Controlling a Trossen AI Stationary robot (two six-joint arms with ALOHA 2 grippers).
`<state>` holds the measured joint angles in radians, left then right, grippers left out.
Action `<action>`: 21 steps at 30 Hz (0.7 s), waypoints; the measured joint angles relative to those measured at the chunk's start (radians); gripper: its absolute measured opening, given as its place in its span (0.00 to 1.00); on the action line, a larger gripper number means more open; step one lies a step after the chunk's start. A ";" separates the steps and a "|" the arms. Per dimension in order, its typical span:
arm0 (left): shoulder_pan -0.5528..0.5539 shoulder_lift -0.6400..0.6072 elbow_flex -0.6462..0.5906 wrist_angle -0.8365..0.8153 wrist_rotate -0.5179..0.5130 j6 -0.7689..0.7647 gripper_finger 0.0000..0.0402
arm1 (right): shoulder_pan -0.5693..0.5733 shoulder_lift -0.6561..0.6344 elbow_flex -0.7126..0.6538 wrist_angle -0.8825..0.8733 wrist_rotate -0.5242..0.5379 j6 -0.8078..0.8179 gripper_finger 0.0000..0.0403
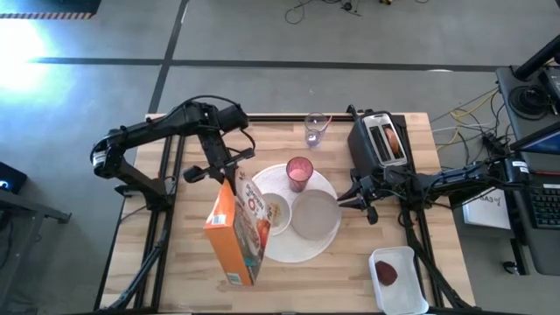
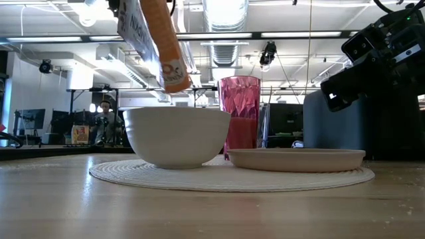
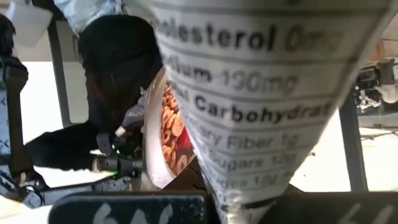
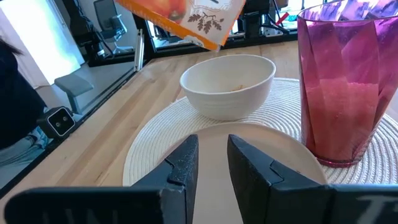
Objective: Arrange a breakfast setting
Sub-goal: Pour the cereal from the cereal box into the white bowl
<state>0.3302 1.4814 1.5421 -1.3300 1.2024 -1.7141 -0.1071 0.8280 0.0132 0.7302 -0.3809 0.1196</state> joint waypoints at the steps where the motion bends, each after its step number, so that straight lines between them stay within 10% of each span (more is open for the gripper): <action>1: -0.001 0.000 0.000 0.000 0.011 -0.001 0.00 | 0.000 0.000 0.000 0.000 0.000 0.000 0.18; 21: -0.013 -0.007 0.000 -0.007 0.049 -0.007 0.00 | 0.000 0.000 0.000 0.000 0.000 0.000 0.18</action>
<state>0.3173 1.4743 1.5425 -1.3366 1.2513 -1.7210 -0.1070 0.8280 0.0135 0.7303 -0.3809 0.1196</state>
